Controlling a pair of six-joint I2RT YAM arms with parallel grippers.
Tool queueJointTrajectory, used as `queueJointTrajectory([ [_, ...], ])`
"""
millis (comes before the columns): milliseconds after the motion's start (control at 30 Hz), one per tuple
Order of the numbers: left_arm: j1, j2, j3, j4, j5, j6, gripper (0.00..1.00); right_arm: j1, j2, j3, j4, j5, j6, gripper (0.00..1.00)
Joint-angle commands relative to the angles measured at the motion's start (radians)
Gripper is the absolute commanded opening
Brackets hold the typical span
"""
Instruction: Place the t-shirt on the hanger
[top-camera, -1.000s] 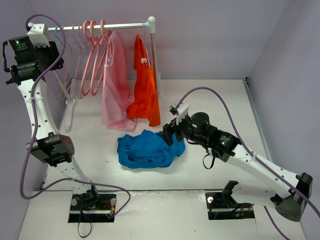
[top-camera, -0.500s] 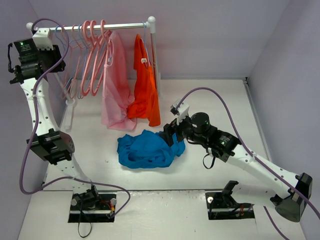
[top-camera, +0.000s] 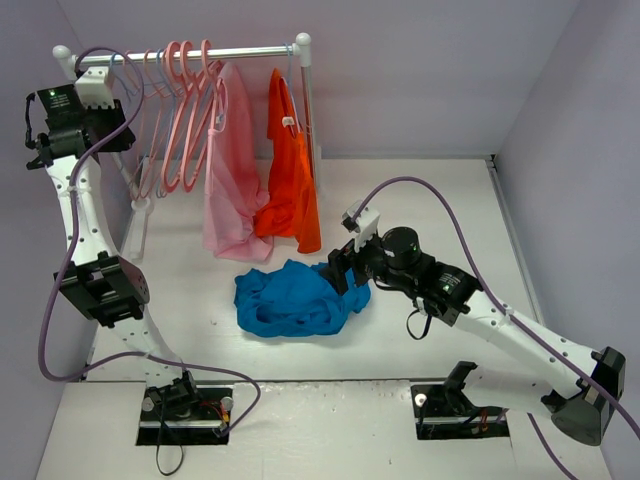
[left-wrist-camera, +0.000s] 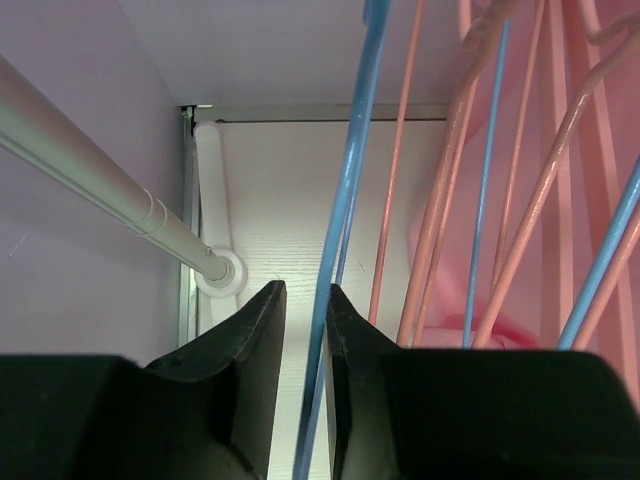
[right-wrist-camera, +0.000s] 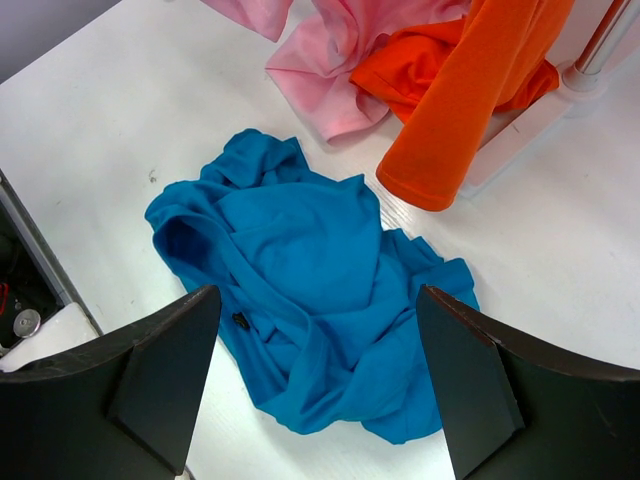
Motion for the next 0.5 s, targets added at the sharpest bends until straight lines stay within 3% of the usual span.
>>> queueJointTrajectory([
  [0,0.006,-0.065,0.018,0.067,0.033,0.004,0.14,-0.008,-0.016,0.014,0.065,-0.008,0.005,0.76],
  [467,0.004,-0.116,-0.083,0.072,0.025,-0.006,0.12,-0.008,-0.012,0.019,0.065,-0.011,-0.002,0.76],
])
